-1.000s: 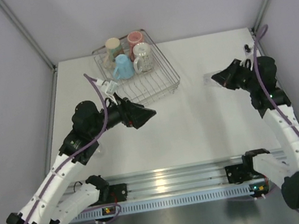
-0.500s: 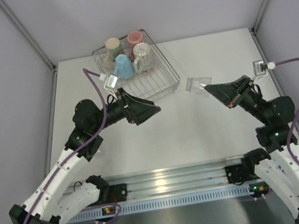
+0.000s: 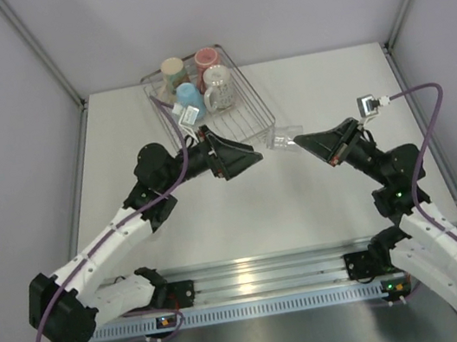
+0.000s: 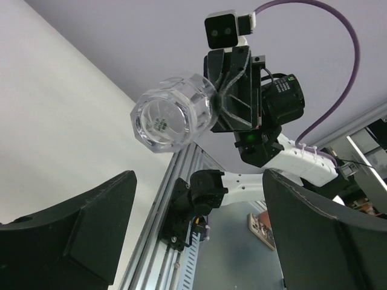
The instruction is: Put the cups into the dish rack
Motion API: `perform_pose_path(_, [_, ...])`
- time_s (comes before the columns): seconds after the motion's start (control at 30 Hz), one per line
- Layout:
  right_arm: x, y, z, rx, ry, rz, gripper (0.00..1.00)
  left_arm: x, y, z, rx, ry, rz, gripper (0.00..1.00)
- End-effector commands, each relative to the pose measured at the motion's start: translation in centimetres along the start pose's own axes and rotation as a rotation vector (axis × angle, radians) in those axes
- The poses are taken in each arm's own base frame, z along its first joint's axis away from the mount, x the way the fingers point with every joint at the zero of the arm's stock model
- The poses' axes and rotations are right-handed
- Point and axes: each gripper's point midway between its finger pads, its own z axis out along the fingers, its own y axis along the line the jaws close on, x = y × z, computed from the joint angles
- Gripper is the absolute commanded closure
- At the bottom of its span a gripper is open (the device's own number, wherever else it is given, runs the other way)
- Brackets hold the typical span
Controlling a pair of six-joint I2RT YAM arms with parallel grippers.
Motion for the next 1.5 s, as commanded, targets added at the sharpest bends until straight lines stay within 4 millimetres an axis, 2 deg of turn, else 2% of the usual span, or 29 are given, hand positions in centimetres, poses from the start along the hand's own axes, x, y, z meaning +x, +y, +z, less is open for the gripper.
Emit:
perform_pose_path(0.0, [-0.4, 3.5, 0.4, -0.146, -0.023, -0.045, 1.00, -1.0, -0.9, 1.6, 0.088, -0.037, 0.037, 0.10])
perform_pose_path(0.17, [-0.1, 3.8, 0.7, -0.154, -0.001, -0.041, 1.00, -0.7, -0.7, 3.7, 0.115, -0.007, 0.040, 0.13])
perform_pose_path(0.27, [0.1, 3.7, 0.9, -0.158, 0.010, -0.034, 1.00, -0.2, -0.3, 4.3, 0.119, -0.005, 0.036, 0.13])
perform_pose_path(0.43, [0.7, 3.9, 0.7, -0.168, 0.020, -0.031, 1.00, -0.8, -1.4, 4.5, 0.195, -0.048, 0.014, 0.13])
perform_pose_path(0.57, [0.9, 3.4, 0.4, -0.145, 0.014, -0.042, 1.00, -0.9, -2.1, 4.3, 0.250, -0.070, -0.014, 0.20])
perform_pose_path(0.63, [1.1, 3.3, 0.2, -0.137, 0.015, -0.044, 1.00, -0.8, -2.1, 4.3, 0.255, -0.067, -0.032, 0.30])
perform_pose_path(0.73, [1.2, 3.0, 0.2, -0.128, 0.017, -0.045, 1.00, -0.4, -2.3, 4.2, 0.267, -0.057, -0.039, 0.35])
perform_pose_path(0.83, [1.5, 2.3, 0.1, -0.112, 0.020, -0.035, 1.00, -0.3, -2.9, 4.0, 0.292, -0.058, -0.040, 0.52])
perform_pose_path(0.87, [1.7, 2.0, 0.0, -0.105, 0.019, -0.032, 1.00, -0.3, -3.1, 4.0, 0.297, -0.055, -0.044, 0.66])
perform_pose_path(0.97, [1.9, 1.2, -0.2, -0.085, 0.015, -0.027, 1.00, -0.1, -3.0, 3.9, 0.297, -0.048, -0.056, 0.81])
perform_pose_path(1.0, [1.9, 1.1, -0.3, -0.083, 0.013, -0.029, 1.00, -0.1, -3.1, 3.9, 0.299, -0.045, -0.057, 0.93])
perform_pose_path(1.03, [2.0, 0.9, -0.3, -0.076, 0.012, -0.030, 0.97, 0.0, -3.2, 3.9, 0.303, -0.039, -0.057, 1.00])
perform_pose_path(1.07, [2.0, 0.4, -0.4, -0.058, 0.014, -0.036, 0.93, 0.1, -3.2, 3.8, 0.303, -0.036, -0.057, 1.00])
perform_pose_path(1.1, [2.1, 0.3, -0.4, -0.051, 0.018, -0.041, 0.83, 0.2, -3.1, 3.8, 0.301, -0.035, -0.058, 1.00])
perform_pose_path(1.17, [2.2, -0.1, -0.4, -0.019, 0.028, -0.062, 0.74, 0.2, -2.7, 3.9, 0.287, -0.046, -0.056, 1.00])
perform_pose_path(1.2, [2.2, -0.1, -0.5, -0.013, 0.028, -0.068, 0.65, 0.2, -2.5, 3.9, 0.277, -0.048, -0.056, 1.00])
perform_pose_path(1.33, [2.2, -0.4, -0.9, 0.022, 0.032, -0.096, 0.47, 0.7, -1.5, 3.9, 0.240, -0.037, -0.058, 1.00])
perform_pose_path(1.37, [2.2, -0.2, -0.9, 0.021, 0.039, -0.117, 0.40, 0.8, -1.3, 3.9, 0.231, -0.041, -0.059, 1.00])
perform_pose_path(1.47, [3.0, -0.9, -1.7, 0.062, 0.080, -0.144, 0.28, 1.2, -0.6, 3.7, 0.201, -0.035, -0.061, 1.00])
